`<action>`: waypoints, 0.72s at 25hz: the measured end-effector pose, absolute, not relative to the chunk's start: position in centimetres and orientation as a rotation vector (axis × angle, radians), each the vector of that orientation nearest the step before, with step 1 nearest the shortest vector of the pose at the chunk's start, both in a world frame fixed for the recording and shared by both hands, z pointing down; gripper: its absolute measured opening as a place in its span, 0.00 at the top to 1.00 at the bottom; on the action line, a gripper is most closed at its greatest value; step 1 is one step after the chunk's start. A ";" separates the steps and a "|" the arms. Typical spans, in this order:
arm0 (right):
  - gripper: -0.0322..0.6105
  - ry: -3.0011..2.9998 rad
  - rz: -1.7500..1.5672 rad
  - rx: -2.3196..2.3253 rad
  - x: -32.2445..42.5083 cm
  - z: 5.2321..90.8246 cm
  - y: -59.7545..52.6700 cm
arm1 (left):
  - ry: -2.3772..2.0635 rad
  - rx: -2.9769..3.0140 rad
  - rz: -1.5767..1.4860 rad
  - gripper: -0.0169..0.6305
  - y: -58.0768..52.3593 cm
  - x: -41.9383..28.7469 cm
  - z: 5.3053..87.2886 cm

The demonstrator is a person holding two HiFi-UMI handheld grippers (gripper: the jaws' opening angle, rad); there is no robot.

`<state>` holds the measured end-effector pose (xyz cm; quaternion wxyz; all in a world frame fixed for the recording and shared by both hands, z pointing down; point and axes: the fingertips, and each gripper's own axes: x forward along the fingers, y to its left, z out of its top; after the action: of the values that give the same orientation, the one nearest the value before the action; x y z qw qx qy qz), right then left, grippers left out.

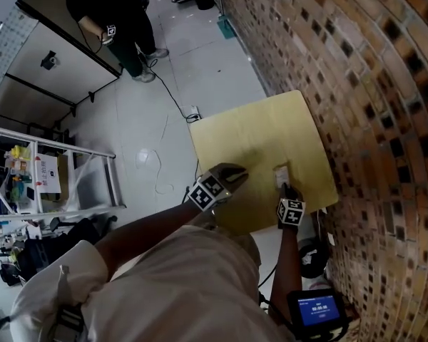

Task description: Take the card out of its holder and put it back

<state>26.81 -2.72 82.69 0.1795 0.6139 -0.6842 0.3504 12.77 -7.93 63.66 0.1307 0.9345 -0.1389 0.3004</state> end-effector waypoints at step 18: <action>0.93 -1.940 0.914 1.872 28.4 80.1 -3.2 | -0.405 2.736 0.861 0.85 -8.1 12.0 63.0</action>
<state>28.37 -3.16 80.11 0.1470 0.6505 -0.6740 0.3177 12.02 -8.09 63.04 0.1220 0.9375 -0.1386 0.2950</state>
